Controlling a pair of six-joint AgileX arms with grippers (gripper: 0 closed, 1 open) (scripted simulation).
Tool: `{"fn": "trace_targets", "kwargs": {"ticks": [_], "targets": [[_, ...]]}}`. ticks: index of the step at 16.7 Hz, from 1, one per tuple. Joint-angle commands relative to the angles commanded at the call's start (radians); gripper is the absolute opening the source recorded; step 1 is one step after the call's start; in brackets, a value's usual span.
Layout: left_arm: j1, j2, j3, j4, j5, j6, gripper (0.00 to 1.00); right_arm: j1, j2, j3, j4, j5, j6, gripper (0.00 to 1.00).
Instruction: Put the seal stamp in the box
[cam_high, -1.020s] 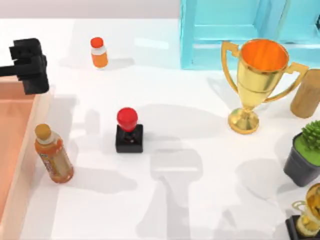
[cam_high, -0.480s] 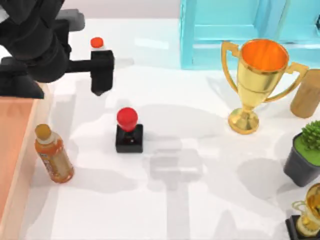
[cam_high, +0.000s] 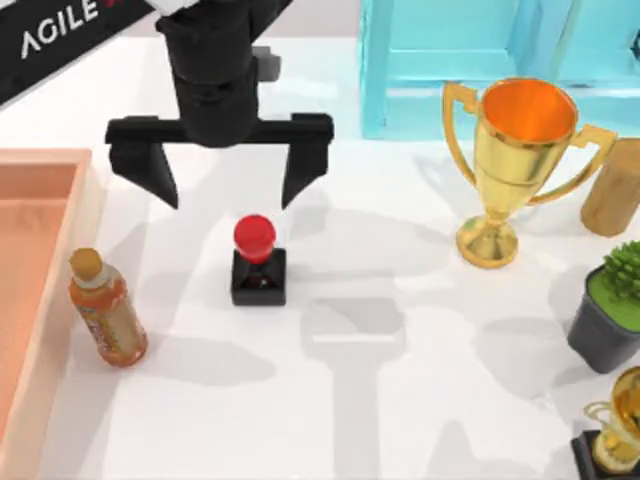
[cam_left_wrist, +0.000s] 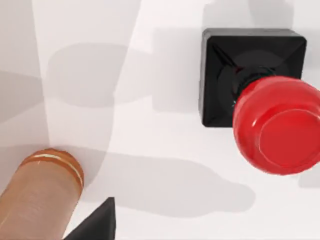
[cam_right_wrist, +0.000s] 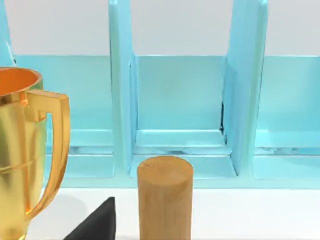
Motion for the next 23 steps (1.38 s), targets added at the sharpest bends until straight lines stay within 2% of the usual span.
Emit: {"fn": "trace_targets", "kwargs": {"ticks": [4,10,13,19,23], "targets": [[-0.021,0.041,0.08,-0.021,0.01,-0.018,1.0,0.0,0.0,0.0,0.0,0.0,0.0,1.0],[-0.016,0.039,0.074,-0.016,0.009,-0.017,1.0,0.0,0.0,0.0,0.0,0.0,0.0,1.0],[-0.017,0.044,0.005,0.054,0.01,-0.014,1.0,0.0,0.0,0.0,0.0,0.0,0.0,1.0],[-0.018,0.069,-0.233,0.325,0.01,-0.014,1.0,0.0,0.0,0.0,0.0,0.0,0.0,1.0],[-0.018,0.075,-0.264,0.357,0.01,-0.015,1.0,0.0,0.0,0.0,0.0,0.0,0.0,1.0]]}}
